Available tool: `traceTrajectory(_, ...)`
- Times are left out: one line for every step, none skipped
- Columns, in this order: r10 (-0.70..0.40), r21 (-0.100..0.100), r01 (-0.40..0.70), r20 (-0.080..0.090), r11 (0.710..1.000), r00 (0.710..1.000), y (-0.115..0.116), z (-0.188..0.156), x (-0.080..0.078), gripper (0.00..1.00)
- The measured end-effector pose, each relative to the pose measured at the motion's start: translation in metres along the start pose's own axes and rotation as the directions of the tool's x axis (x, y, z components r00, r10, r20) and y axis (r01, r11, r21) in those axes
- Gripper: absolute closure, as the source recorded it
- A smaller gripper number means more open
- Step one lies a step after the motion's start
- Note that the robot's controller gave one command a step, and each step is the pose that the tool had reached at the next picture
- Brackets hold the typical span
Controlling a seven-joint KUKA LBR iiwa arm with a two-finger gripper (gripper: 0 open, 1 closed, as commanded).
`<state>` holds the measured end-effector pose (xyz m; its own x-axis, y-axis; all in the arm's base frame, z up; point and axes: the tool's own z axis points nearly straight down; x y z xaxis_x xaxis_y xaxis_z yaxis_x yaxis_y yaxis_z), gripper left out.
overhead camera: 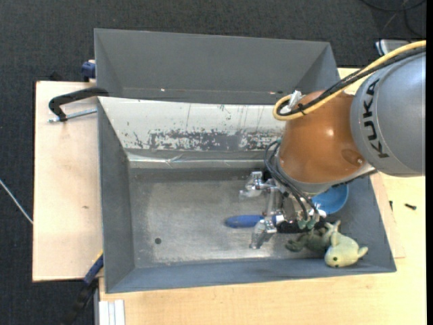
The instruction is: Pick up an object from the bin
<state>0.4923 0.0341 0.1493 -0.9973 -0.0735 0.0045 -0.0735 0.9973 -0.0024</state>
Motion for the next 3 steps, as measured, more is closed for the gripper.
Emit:
traceTrajectory(0.134, -0.004, -0.134, 0.007, 0.991, 0.991, -0.053, 0.077, -0.011, 0.0)
traceTrajectory(0.13, -0.005, -0.13, 0.012, 0.991, 0.991, -0.051, 0.074, -0.013, 1.0)
traceTrajectory(0.119, -0.004, -0.119, 0.017, 0.993, 0.993, -0.058, -0.098, -0.009, 1.0)
